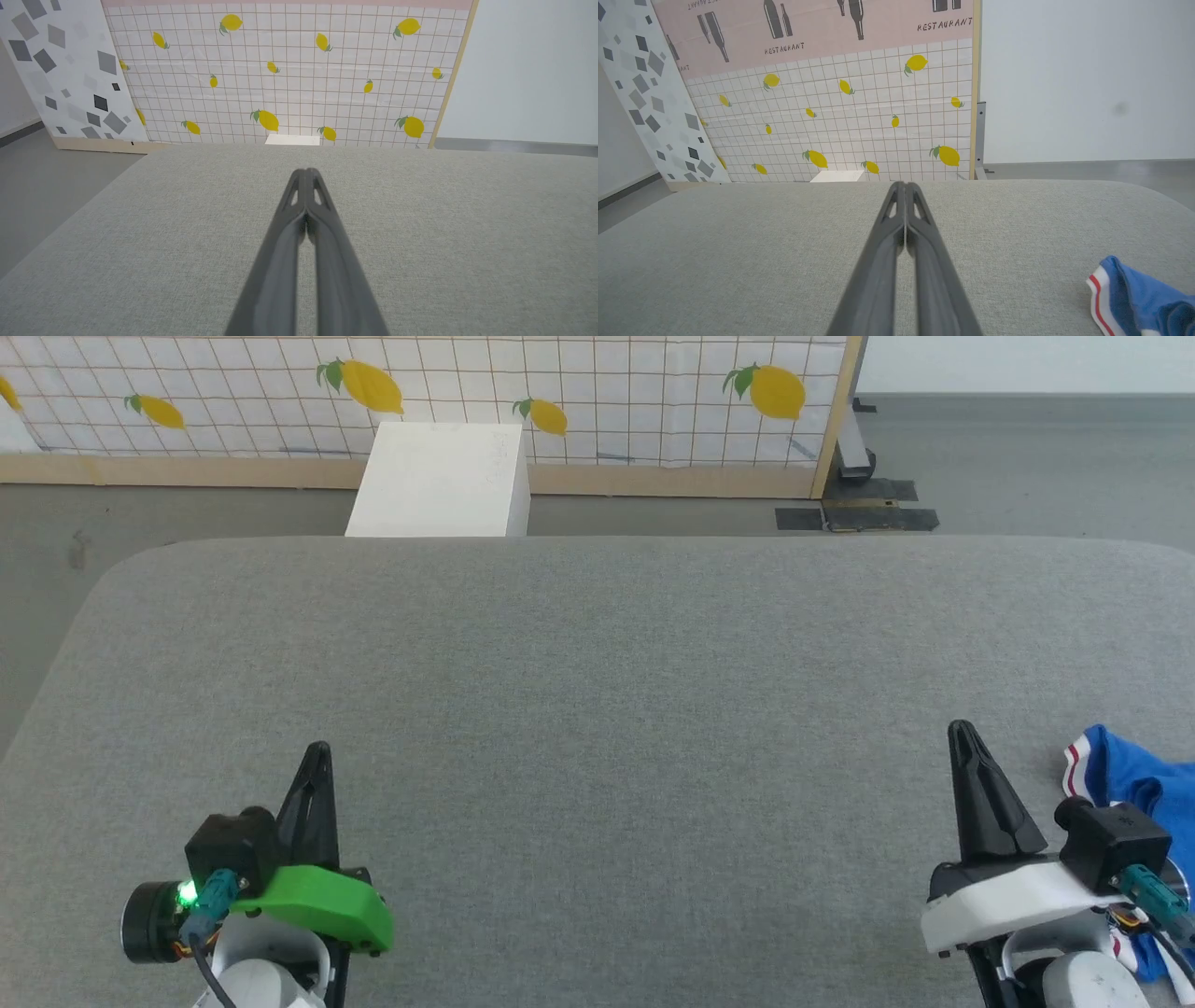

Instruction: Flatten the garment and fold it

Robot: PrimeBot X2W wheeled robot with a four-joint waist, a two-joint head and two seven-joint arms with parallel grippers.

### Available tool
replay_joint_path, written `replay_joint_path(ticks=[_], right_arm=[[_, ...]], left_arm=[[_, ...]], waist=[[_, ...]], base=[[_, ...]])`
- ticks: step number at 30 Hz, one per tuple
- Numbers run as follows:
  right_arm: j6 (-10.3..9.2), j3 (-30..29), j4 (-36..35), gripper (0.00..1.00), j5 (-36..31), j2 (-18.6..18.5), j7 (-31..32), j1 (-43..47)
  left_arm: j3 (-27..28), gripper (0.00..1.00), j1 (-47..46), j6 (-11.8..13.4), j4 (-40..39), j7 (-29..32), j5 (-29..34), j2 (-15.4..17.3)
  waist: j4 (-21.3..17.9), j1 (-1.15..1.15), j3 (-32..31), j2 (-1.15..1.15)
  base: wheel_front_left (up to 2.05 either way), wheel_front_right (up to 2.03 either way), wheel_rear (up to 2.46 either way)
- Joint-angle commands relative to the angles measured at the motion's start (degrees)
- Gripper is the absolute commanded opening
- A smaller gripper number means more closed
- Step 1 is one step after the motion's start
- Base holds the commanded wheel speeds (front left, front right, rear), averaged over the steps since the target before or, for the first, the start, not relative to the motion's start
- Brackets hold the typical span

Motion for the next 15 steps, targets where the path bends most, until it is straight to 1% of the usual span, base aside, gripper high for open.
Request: replay_joint_path(ticks=[1,15], right_arm=[[-0.02,0.14,-0.48,0.0,-0.69,0.01,0.42,0.54],[-0.03,0.42,-1.32,0.0,-1.91,0.01,2.03,0.77]], left_arm=[[-0.05,0.0,0.88,0.29,-0.54,0.25,0.97,-0.27],[-0.21,0.0,1.43,0.56,-1.95,1.86,1.91,-0.71]], waist=[[0.02,0.0,-0.02,0.0],[0.14,0.0,-0.23,0.0]], base=[[0.0,0.0,0.0],[0.0,0.0,0.0]])
